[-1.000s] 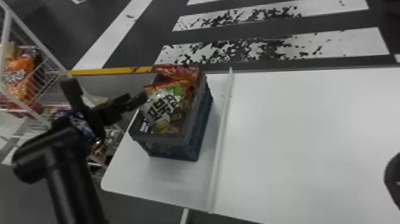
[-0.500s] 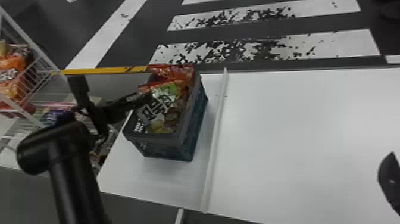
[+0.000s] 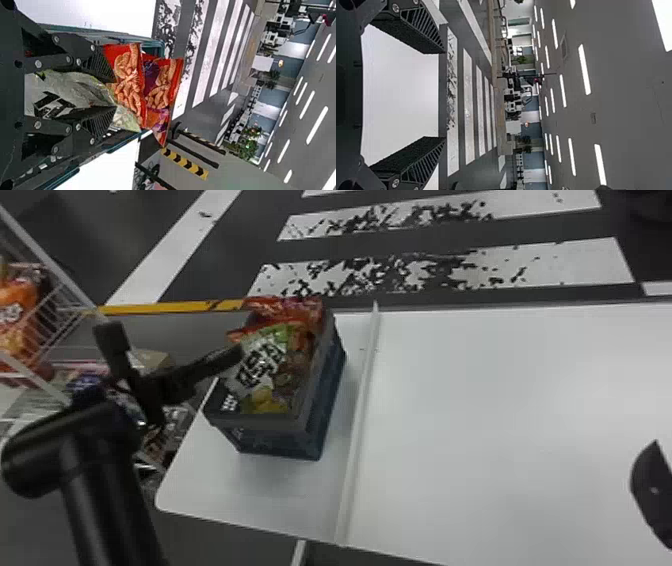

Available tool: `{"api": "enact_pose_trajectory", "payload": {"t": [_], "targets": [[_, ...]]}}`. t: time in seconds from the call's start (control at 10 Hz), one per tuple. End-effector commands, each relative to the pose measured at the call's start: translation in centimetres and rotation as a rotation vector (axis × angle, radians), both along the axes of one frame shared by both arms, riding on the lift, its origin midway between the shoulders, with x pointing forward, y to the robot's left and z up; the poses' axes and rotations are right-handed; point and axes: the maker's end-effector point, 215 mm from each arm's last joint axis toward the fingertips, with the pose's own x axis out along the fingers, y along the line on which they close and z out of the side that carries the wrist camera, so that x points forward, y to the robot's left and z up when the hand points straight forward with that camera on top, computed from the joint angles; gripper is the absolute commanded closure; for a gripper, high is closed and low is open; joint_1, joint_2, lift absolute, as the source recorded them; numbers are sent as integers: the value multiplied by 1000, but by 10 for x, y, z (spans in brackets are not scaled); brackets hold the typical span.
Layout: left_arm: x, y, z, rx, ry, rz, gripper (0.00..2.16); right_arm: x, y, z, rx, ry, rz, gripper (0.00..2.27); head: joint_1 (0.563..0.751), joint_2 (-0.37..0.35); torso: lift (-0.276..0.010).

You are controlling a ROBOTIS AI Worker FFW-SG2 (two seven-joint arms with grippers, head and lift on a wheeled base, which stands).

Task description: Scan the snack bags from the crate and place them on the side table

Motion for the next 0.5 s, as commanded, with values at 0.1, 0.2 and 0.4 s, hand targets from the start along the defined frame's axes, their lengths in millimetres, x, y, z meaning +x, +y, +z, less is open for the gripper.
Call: {"api": "enact_pose_trajectory", "payload": {"t": [0.1,0.2,0.4], "targets": [[-17,19,17,17,-23,38,2135,0,6,3,10,-1,10,107,695,343,-94],[-20,18,30,32,-48,43,2138,-1,7,4,11,-3,11,107,695,350,-94],[-26,7,62,20,-100,55,2138,-3,7,4,11,-1,11,107,695,350,-94]]}}
